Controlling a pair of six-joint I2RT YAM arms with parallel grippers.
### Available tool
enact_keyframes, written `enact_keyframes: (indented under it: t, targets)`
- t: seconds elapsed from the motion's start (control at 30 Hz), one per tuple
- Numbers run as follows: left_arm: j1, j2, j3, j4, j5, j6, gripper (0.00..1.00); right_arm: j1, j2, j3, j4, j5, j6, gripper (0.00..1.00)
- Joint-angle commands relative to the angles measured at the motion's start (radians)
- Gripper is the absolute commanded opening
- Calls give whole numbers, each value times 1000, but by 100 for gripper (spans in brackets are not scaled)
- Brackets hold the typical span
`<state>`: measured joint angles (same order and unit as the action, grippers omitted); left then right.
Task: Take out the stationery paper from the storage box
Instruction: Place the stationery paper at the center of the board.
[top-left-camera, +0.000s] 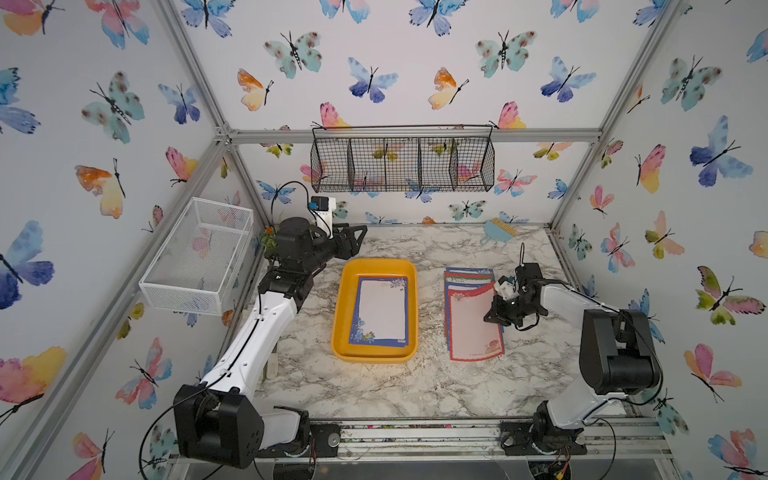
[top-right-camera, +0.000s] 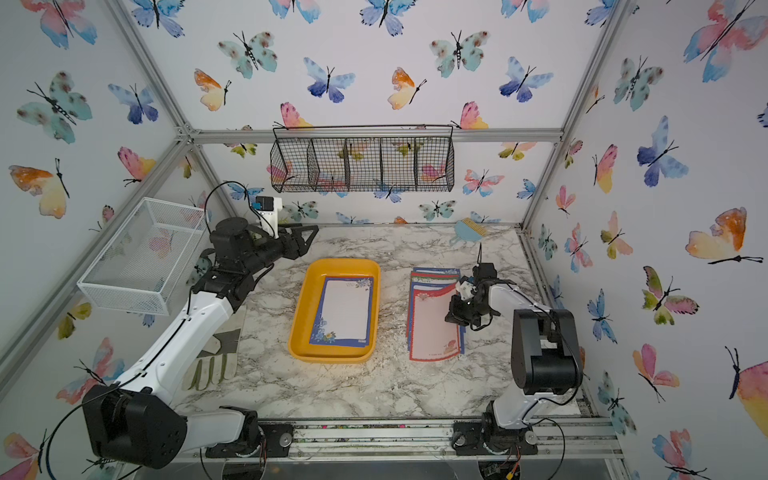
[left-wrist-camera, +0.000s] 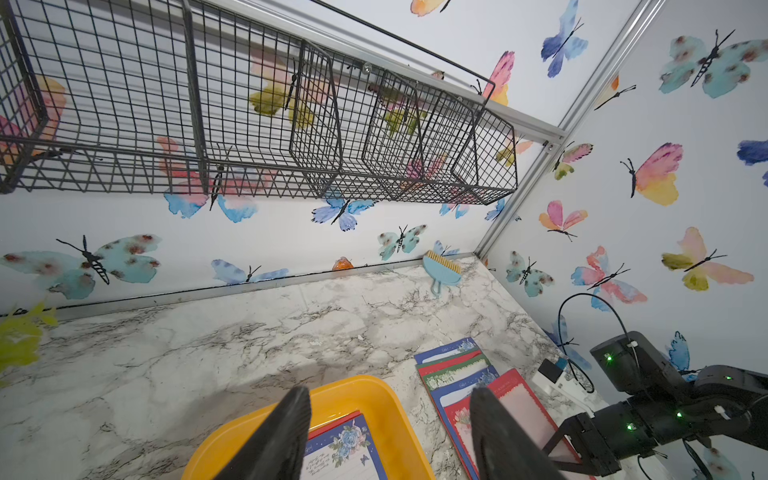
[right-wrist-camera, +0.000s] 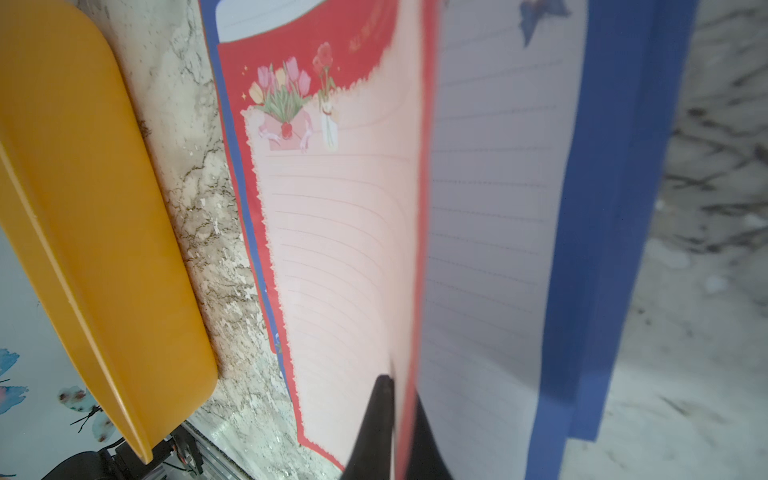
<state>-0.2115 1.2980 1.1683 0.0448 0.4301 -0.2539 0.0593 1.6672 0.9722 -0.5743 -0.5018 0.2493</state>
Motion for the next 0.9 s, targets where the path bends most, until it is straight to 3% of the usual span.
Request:
enact_keyframes:
  t: [0.0,0.17,0.37,0.47,0.63,0.87]
  targets:
    - [-2,11,25,-2,-7,4,64,-2,19,32,-27,-9,-19,9]
    - [0,14,25,-3,-7,4,64,-3,44,35,-24,3,-19,12]
    - [1,18,25,-3,-8,4,64,-3,50,42,-23,68,-15,32]
    - [3,18,27,-5,-9,4,64,-3,29,48,-22,144,-3,45]
    - [2,21,27,-5,-6,4,64,-2,-5,73,-43,282,10,57]
    - [3,21,33,-17,-12,12,64,-3,-48,104,-65,388,28,62]
